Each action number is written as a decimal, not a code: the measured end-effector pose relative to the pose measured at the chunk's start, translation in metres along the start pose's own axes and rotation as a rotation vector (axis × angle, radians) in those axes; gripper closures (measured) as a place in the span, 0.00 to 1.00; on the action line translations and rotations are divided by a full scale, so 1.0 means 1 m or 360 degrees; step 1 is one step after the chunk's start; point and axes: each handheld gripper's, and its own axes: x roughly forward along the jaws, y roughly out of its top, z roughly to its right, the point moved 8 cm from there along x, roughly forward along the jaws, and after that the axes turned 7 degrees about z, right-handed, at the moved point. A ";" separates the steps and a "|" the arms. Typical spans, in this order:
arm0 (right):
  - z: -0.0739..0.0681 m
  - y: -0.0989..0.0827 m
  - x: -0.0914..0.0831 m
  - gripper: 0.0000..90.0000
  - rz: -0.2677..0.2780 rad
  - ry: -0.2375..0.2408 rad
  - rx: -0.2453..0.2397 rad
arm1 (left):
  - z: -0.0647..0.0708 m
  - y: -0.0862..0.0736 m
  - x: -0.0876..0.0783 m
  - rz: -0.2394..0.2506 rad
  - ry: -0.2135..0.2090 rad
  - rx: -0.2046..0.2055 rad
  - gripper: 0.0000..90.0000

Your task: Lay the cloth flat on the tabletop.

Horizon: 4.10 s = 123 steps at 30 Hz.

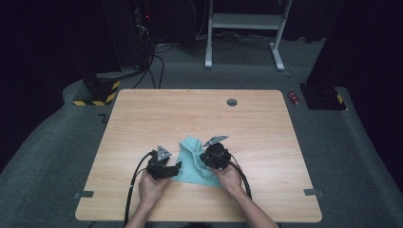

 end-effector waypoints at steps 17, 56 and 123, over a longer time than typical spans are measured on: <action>0.060 0.008 -0.034 1.00 0.0028 -0.0232 0.0061 | 0.000 0.000 0.000 0.0000 0.0000 0.0001 0.38; 0.110 -0.027 -0.013 1.00 -0.0140 -0.0432 0.0060 | 0.000 0.000 0.000 0.0000 0.0003 0.0000 0.38; 0.099 -0.056 -0.042 0.96 -0.0075 -0.0373 0.0118 | 0.016 -0.004 -0.009 0.0024 -0.0059 0.0045 0.55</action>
